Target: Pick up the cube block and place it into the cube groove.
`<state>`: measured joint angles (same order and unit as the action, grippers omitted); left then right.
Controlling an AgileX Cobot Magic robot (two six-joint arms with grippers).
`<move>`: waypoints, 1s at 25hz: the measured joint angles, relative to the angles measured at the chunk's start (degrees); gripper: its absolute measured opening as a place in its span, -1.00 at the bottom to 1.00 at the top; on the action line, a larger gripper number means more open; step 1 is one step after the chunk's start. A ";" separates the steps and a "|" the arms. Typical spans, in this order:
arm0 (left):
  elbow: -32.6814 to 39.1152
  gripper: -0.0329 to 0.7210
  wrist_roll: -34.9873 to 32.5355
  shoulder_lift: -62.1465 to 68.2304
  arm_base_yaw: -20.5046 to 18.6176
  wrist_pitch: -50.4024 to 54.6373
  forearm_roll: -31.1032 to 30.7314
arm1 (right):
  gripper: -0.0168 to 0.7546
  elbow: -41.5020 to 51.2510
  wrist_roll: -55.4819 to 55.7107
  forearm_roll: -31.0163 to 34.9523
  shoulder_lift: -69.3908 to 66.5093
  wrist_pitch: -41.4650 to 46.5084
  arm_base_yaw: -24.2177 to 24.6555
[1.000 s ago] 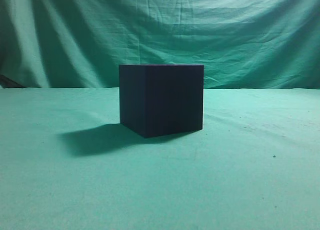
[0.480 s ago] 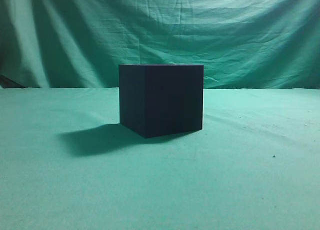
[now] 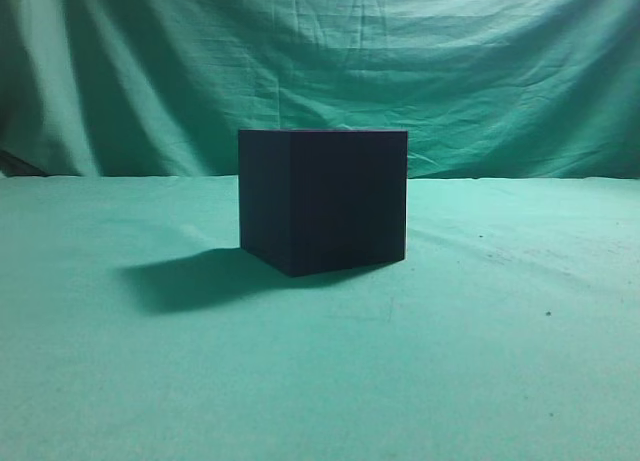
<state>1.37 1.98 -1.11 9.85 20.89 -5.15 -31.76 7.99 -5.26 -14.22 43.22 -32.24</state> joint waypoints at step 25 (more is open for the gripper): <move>0.00 -0.91 0.00 0.00 0.00 0.00 0.00 | -0.96 33.33 -0.60 3.78 14.74 -21.91 28.87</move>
<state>1.37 1.98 -1.11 9.85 20.89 -5.15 1.57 7.39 -1.48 0.52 21.31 -3.37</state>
